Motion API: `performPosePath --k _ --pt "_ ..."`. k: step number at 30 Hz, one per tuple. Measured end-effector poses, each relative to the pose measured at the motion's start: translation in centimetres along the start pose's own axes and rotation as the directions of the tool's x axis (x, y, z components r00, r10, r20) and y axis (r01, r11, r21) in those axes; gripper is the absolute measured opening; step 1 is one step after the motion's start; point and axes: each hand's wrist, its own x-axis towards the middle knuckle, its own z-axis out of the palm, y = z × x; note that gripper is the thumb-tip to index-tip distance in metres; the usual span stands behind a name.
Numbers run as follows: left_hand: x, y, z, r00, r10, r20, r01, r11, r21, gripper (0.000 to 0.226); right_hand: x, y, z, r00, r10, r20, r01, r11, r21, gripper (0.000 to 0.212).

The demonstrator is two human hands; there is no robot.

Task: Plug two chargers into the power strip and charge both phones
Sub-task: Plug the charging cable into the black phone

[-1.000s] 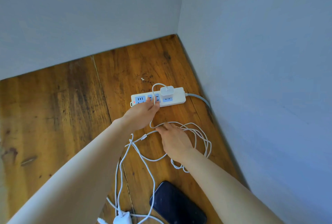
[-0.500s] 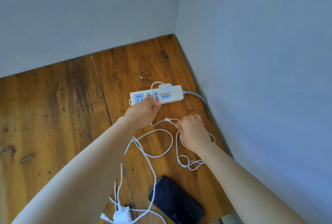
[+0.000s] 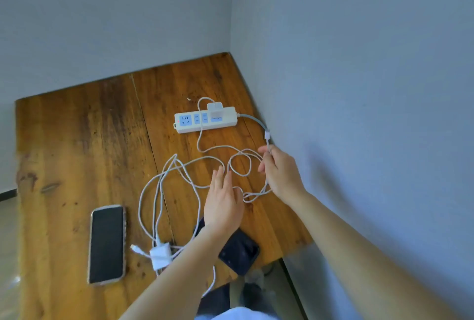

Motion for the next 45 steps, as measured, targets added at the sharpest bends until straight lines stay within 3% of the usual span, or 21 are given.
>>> performPosePath --k 3,8,12,17,19,23,27,30,34,36,40,45 --pt "-4.2 -0.1 2.5 0.991 -0.126 0.052 0.126 0.992 -0.009 0.051 -3.1 1.0 -1.0 0.999 -0.028 0.019 0.027 0.998 0.055 0.031" --pt "-9.5 -0.1 5.5 0.930 -0.365 0.029 0.365 0.931 0.017 0.066 -8.3 4.1 -2.9 0.986 -0.125 0.111 0.133 0.989 -0.060 0.035" --pt "-12.1 0.4 7.7 0.813 -0.582 0.015 0.582 0.812 -0.042 0.082 -11.3 6.6 -4.0 0.972 -0.153 0.178 0.172 0.980 -0.098 0.032" --pt "-11.1 1.3 9.0 0.630 -0.775 0.052 0.761 0.603 -0.240 0.098 -12.5 8.4 -5.0 0.967 -0.058 0.249 0.095 0.986 -0.140 0.033" --pt "-10.3 1.2 9.2 0.571 -0.818 0.065 0.805 0.543 -0.239 0.107 -12.8 9.0 -5.1 0.967 -0.025 0.253 0.062 0.988 -0.139 0.036" --pt "-9.1 0.5 9.0 0.532 -0.843 0.081 0.842 0.517 -0.156 0.126 -13.8 9.8 -5.6 0.971 -0.003 0.241 0.033 0.992 -0.121 0.041" --pt "-8.3 0.3 8.0 0.458 -0.879 0.130 0.870 0.413 -0.270 0.139 -14.3 10.4 -6.4 0.975 -0.003 0.221 0.038 0.987 -0.155 0.039" --pt "-9.0 0.4 7.4 0.486 -0.859 0.159 0.835 0.403 -0.376 0.119 -14.5 10.2 -7.0 0.979 0.011 0.205 0.024 0.985 -0.169 0.039" --pt "-9.6 1.1 5.5 0.594 -0.784 0.184 0.737 0.438 -0.515 0.050 -14.6 8.8 -7.8 0.983 0.009 0.185 0.023 0.985 -0.170 0.038" --pt "-9.8 1.8 3.8 0.599 -0.747 0.287 0.707 0.326 -0.627 0.038 -14.8 8.0 -7.9 0.976 0.010 0.219 0.027 0.985 -0.168 0.036" --pt "-10.9 3.6 -0.3 0.599 -0.621 0.506 0.619 -0.042 -0.784 0.043 -15.2 6.2 -7.8 0.970 0.039 0.241 -0.017 0.995 -0.094 0.031" --pt "-13.2 5.1 -3.7 0.684 -0.445 0.578 0.569 -0.170 -0.804 0.035 -16.0 3.5 -8.8 0.961 0.016 0.277 -0.042 0.995 0.088 0.024"
